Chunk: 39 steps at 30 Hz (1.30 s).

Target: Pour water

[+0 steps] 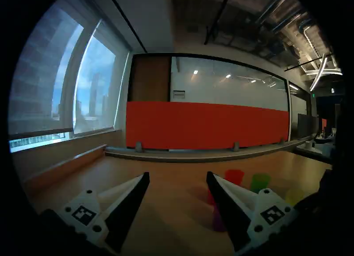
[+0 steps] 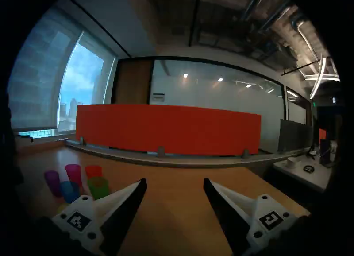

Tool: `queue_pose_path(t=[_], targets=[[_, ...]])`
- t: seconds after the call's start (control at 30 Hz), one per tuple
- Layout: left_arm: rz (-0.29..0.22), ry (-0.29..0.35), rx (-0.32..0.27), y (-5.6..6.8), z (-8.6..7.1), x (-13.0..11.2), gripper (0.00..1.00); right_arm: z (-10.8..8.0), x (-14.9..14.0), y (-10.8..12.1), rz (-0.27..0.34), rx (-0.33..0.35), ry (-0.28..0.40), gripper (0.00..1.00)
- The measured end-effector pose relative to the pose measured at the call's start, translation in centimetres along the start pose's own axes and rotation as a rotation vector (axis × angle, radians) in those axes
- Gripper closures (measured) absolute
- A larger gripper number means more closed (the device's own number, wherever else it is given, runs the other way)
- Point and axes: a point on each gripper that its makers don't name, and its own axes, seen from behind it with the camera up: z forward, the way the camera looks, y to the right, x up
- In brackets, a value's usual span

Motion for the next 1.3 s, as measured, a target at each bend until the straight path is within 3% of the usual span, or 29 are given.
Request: queue_pose_path(t=[0.37,0.7,1.0,1.3], targets=[[-0.012,-0.007,-0.05,1.0,0.6,4.8,0.04,0.8,6.5,0.6,0.048,0.014,0.003,0.01],[0.024,-0.014,-0.085,1.2,1.0,8.2,0.04,1.3,10.4,1.4,0.077,0.021,-0.005,0.01],[0.043,-0.033,-0.113,1.7,1.3,9.4,0.04,1.4,13.1,1.7,0.06,0.018,0.011,0.01],[0.039,-0.059,-0.155,2.4,1.4,9.1,0.04,1.8,13.1,0.9,0.056,0.039,0.01,0.01]])
